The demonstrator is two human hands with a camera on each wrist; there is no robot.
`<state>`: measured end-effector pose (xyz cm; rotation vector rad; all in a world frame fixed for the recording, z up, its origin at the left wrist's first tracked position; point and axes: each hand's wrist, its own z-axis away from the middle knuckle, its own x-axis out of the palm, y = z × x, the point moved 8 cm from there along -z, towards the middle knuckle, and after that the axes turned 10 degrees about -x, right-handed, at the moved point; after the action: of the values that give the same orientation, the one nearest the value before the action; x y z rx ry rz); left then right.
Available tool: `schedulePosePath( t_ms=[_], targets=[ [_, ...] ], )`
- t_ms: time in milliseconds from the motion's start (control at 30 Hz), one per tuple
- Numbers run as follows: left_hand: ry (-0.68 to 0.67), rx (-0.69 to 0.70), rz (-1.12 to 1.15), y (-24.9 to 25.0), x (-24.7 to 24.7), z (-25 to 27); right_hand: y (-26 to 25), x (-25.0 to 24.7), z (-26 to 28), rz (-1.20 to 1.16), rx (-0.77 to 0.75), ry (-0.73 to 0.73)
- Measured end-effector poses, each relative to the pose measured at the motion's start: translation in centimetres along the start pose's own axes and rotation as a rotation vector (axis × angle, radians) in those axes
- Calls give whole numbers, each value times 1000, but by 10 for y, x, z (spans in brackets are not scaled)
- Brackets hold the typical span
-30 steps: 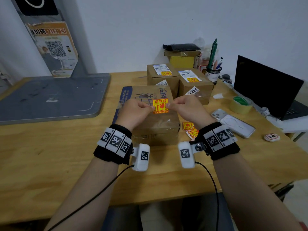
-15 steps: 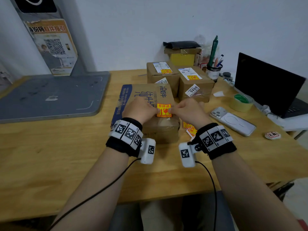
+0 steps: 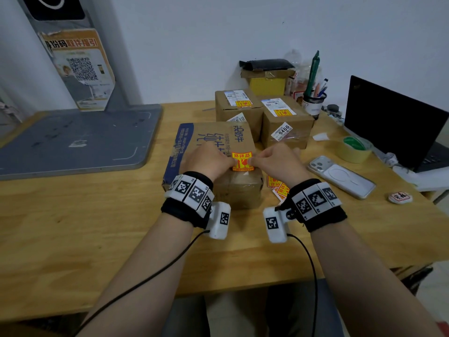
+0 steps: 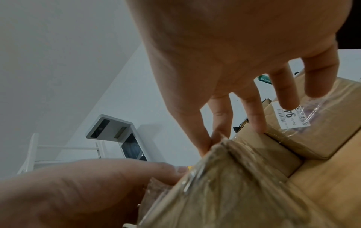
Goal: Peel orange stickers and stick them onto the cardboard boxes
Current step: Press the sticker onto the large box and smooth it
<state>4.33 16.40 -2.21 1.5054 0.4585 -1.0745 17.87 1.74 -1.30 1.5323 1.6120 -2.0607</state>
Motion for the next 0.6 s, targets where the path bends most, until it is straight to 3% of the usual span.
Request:
schedulePosePath(
  t_ms=[600],
  targets=[
    [37, 54, -107, 5, 3, -2, -4, -5, -2, 132, -39, 64]
  ],
)
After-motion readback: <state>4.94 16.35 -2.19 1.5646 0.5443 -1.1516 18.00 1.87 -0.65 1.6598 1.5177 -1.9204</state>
